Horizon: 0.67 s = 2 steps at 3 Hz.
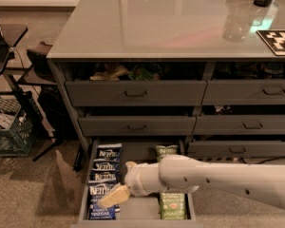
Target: Pick blue chip bag from bottom drawer and place on counter
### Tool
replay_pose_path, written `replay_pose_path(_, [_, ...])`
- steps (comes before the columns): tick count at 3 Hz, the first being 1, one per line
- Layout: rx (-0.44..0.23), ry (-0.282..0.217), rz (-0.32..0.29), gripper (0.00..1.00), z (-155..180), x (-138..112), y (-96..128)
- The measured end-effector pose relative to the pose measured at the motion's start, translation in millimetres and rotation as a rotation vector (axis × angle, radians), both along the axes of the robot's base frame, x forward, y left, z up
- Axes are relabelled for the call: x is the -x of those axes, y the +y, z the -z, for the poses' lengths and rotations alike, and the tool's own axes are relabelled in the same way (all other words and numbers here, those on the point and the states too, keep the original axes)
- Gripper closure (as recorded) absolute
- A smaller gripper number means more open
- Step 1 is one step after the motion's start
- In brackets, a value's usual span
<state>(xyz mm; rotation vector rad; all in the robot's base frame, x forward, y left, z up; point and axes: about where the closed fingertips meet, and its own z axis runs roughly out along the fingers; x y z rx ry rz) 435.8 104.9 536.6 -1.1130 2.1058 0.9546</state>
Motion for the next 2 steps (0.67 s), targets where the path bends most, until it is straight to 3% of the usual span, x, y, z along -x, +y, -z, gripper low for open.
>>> replay_pose_path(1, [0.035, -0.027, 0.076, 0.0, 24, -35, -39])
replay_pose_path(2, [0.103, 0.037, 0.117, 0.0, 65, -77, -72])
